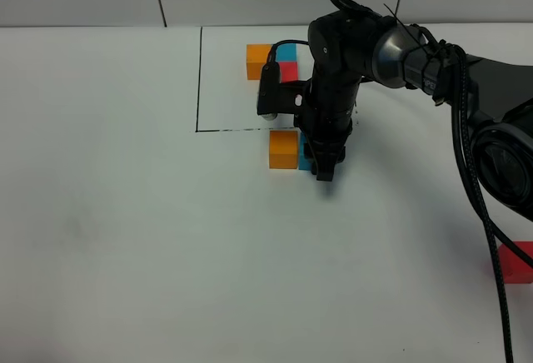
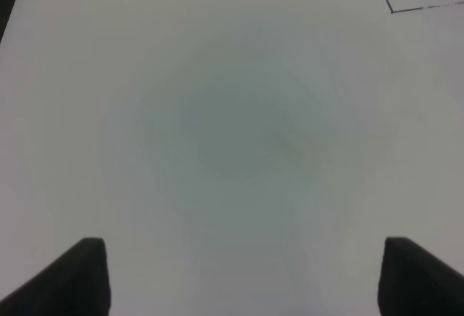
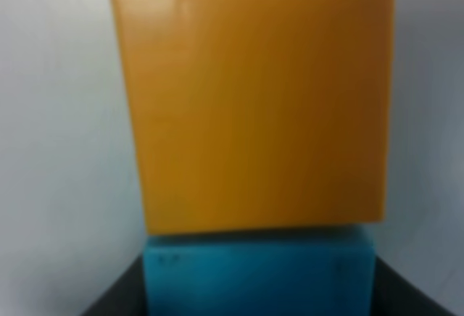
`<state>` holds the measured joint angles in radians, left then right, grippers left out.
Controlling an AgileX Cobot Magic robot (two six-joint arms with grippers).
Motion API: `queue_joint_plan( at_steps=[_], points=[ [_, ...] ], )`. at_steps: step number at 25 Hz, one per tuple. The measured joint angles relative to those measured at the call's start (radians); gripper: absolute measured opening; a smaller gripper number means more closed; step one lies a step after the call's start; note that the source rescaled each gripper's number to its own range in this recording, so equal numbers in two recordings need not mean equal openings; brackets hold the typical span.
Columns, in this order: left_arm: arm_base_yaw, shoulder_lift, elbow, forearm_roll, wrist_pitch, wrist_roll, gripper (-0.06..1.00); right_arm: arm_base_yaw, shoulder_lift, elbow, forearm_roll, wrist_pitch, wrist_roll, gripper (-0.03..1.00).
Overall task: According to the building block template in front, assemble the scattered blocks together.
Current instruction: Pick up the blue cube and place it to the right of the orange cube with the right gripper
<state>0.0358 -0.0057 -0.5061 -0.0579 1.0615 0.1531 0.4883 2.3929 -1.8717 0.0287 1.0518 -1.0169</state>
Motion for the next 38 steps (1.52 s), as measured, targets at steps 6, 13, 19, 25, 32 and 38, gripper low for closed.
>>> queue_joint_plan(
  at_steps=[6,13,19,25,32,38],
  points=[
    [0.000,0.000,0.000,0.000,0.000,0.000,0.90,0.000,0.000,0.000,0.000,0.000,-0.012,0.02],
    [0.000,0.000,0.000,0.000,0.000,0.000,0.90,0.000,0.000,0.000,0.001,0.000,-0.021,0.02],
    [0.000,0.000,0.000,0.000,0.000,0.000,0.90,0.000,0.000,0.000,0.002,0.000,-0.027,0.02],
    [0.000,0.000,0.000,0.000,0.000,0.000,0.90,0.000,0.000,0.000,0.002,0.000,-0.065,0.02],
    [0.000,0.000,0.000,0.000,0.000,0.000,0.90,0.002,0.000,0.000,0.001,0.000,-0.077,0.02],
    [0.000,0.000,0.000,0.000,0.000,0.000,0.90,0.002,0.000,0.000,0.004,0.002,-0.103,0.02]
  ],
)
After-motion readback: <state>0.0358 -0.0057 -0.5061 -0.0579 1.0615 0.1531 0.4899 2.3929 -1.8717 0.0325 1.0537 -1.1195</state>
